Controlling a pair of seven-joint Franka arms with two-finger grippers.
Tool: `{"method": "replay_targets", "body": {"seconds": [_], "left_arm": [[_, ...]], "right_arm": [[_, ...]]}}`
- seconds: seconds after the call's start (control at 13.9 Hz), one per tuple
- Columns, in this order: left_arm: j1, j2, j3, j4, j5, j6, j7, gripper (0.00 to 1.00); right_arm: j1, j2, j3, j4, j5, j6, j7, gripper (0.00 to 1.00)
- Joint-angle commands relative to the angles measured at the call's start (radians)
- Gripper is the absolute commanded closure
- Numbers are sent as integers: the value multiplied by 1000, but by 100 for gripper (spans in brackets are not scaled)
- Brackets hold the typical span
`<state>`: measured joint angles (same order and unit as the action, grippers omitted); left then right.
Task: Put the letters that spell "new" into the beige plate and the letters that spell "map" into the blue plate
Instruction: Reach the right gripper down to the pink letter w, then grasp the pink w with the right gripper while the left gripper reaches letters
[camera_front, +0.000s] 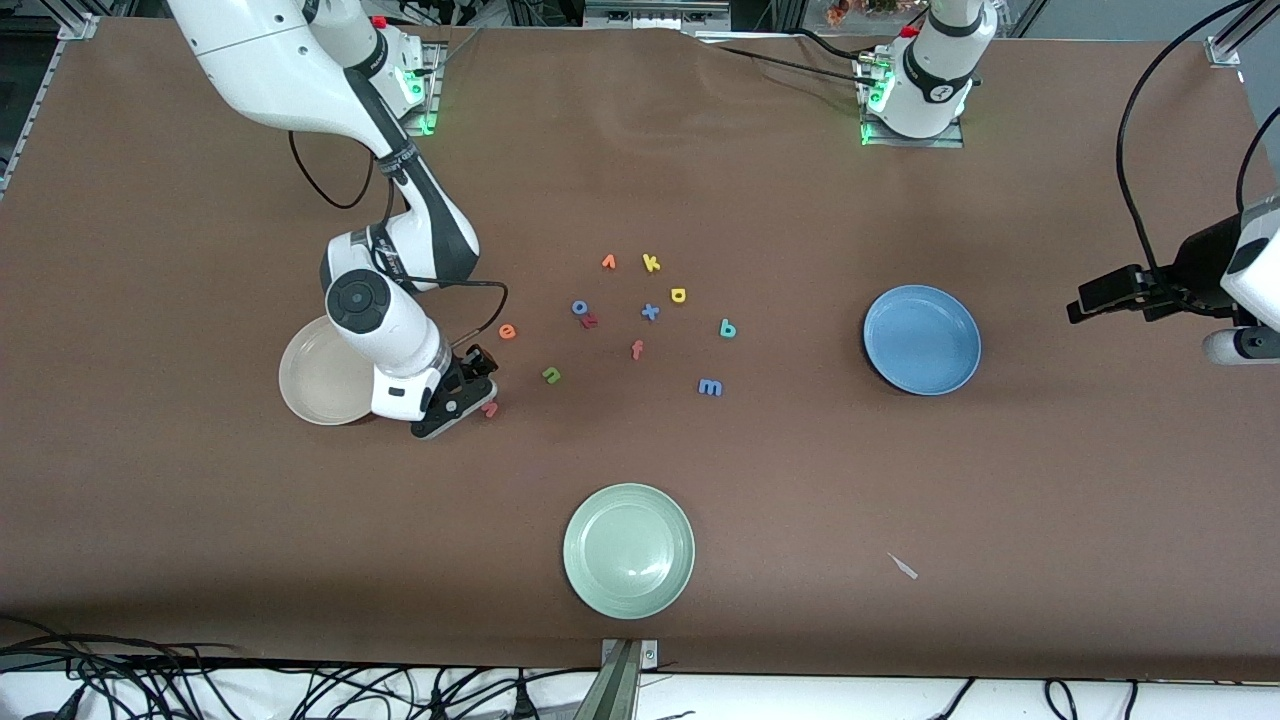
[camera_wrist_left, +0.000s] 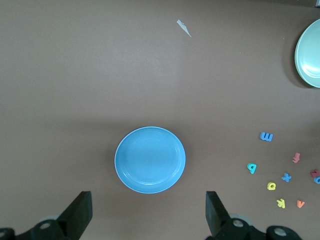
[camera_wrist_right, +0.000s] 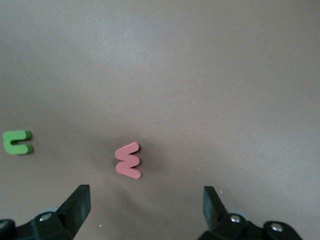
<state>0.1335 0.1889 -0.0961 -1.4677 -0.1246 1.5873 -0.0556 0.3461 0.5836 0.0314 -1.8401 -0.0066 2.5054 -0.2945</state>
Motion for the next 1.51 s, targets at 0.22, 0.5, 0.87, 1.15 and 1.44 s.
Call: {"method": "replay_targets", "body": {"seconds": [0.22,0.5,0.87,1.15,1.44], "left_arm": [[37,29,-2,7,-70,-12,5,0],[8,64,-8,7,-53,-15,2,0],[-87,181,-10,9,59,45,-6,0],[-248,213,-17,14,124,51,-101,0],[-425,306,-20,17,86,80,-115,0]], "right_arm": [[20,36,1,-7,-3,75,-72,0],[33,58,1,-7,0,76,-74,6],[36,68,1,-5,0,75,-61,25],[39,74,1,-5,2,75,-57,43],[40,82,1,-1,2,78,-57,59]]}}
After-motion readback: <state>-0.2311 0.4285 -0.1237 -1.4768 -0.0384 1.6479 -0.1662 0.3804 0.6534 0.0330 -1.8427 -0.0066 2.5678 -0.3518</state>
